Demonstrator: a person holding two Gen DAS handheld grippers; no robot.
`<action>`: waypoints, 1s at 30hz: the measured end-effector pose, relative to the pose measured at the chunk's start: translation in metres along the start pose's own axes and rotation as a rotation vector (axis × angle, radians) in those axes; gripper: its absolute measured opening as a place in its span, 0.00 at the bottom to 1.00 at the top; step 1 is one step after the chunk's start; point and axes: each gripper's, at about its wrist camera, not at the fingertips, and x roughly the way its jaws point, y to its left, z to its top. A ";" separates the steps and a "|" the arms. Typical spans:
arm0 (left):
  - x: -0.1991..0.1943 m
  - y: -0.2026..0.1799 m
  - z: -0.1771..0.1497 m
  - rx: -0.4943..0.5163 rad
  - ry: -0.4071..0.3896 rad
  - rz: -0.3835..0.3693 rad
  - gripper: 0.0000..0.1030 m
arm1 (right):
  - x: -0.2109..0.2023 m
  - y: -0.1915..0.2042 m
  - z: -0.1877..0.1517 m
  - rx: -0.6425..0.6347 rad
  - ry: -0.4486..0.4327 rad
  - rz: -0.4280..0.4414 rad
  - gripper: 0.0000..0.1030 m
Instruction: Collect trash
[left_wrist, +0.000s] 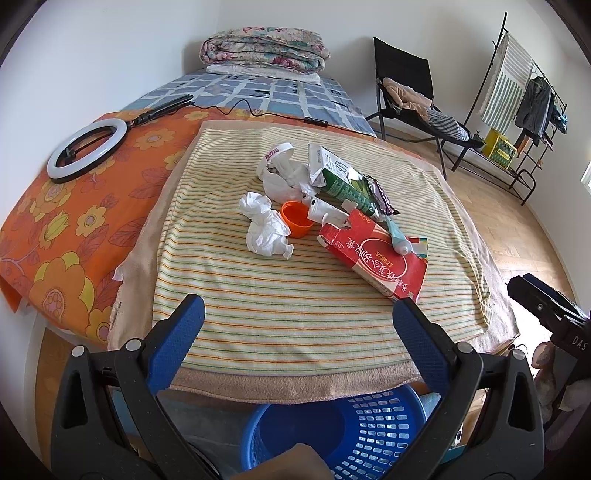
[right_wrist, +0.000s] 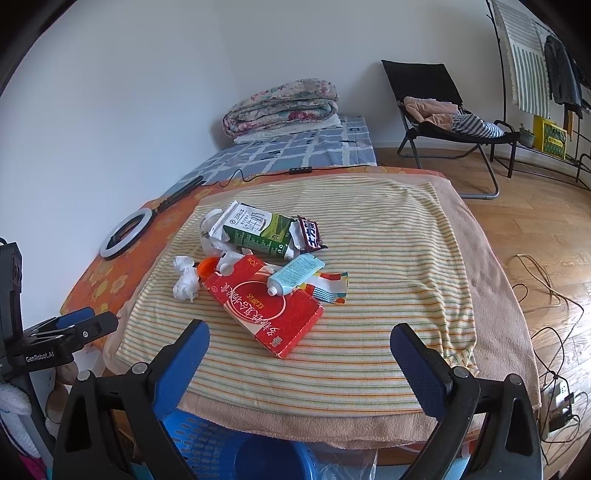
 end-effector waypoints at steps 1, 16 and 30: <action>0.000 0.000 0.000 0.000 0.000 0.000 1.00 | 0.000 0.000 0.000 0.000 0.000 0.000 0.97; 0.001 0.001 0.000 0.000 0.002 0.000 1.00 | 0.001 -0.003 -0.003 0.009 0.014 0.000 0.97; 0.001 0.001 0.001 -0.001 0.004 -0.001 1.00 | 0.000 -0.004 -0.002 0.012 0.018 0.002 0.97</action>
